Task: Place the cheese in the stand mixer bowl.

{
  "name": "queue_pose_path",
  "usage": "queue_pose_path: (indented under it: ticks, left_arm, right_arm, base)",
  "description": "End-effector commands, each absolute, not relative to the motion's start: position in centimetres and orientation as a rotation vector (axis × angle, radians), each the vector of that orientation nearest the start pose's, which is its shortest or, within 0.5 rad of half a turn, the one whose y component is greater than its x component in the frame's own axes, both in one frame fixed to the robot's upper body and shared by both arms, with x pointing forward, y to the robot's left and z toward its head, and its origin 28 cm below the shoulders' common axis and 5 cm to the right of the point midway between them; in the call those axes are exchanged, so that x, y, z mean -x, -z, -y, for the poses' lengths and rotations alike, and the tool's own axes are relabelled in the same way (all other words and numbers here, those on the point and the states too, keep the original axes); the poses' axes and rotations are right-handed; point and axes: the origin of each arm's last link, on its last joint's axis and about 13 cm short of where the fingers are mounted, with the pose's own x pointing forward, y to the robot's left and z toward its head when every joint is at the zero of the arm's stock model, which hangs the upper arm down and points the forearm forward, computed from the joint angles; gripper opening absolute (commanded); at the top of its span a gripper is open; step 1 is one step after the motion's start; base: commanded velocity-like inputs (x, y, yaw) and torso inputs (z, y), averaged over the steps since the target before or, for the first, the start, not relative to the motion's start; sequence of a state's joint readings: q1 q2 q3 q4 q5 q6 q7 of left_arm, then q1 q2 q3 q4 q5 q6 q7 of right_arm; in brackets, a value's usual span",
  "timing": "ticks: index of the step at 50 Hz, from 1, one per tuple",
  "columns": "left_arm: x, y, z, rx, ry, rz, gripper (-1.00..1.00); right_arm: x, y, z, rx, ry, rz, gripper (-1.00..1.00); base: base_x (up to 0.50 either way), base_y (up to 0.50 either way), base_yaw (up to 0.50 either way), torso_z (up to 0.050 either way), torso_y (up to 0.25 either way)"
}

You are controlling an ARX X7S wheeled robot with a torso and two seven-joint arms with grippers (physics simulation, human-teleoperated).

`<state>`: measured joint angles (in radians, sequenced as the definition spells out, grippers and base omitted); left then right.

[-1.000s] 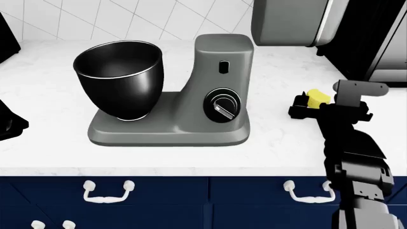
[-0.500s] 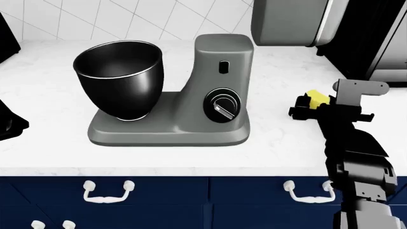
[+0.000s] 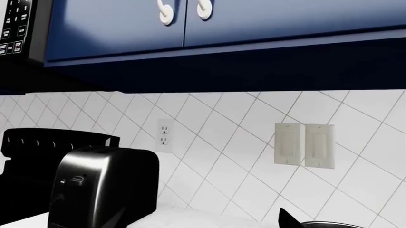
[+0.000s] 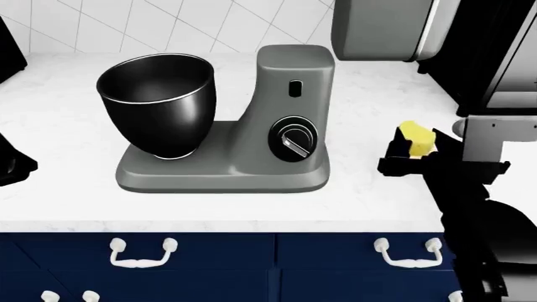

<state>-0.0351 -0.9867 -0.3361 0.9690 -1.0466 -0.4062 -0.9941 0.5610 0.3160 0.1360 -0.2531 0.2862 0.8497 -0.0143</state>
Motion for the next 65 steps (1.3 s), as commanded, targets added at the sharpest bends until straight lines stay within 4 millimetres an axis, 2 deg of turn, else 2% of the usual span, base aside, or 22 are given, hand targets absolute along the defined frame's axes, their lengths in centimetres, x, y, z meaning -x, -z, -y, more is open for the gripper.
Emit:
queue_pose_path:
  ticks: [1,9,18,35,47,65]
  left_arm:
    - [-14.8,-24.3,-28.6,-0.016,-0.375,0.472,1.0]
    - [-14.9,-24.1,-28.5,-0.017,-0.374,0.467,1.0]
    - [-14.8,-24.0,-28.7,-0.013,-0.381,0.463,1.0]
    - [-14.8,-23.9,-28.8,-0.01,-0.386,0.458,1.0]
    - [-14.8,-23.9,-28.9,-0.011,-0.392,0.459,1.0]
    - [-15.0,-23.8,-29.0,-0.01,-0.393,0.455,1.0]
  right_arm:
    - [-23.7,-18.7,17.0,0.032,-0.023,0.097,-1.0]
    - [-20.7,-19.6,16.0,0.061,-0.067,0.176,-1.0]
    - [-18.4,-19.9,14.4,0.074,-0.171,0.235,-1.0]
    - [-16.8,-20.8,11.9,0.122,-0.373,0.323,-1.0]
    - [-17.8,-21.2,9.5,0.155,-0.553,0.323,-1.0]
    - [-19.2,-22.8,6.3,0.175,-0.702,0.349,-1.0]
  base:
    - [0.0,0.0,0.0,0.0,0.0]
    - [0.0,0.0,0.0,0.0,0.0]
    - [0.0,0.0,0.0,0.0,0.0]
    - [0.0,0.0,0.0,0.0,0.0]
    - [0.0,0.0,0.0,0.0,0.0]
    - [0.0,0.0,0.0,0.0,0.0]
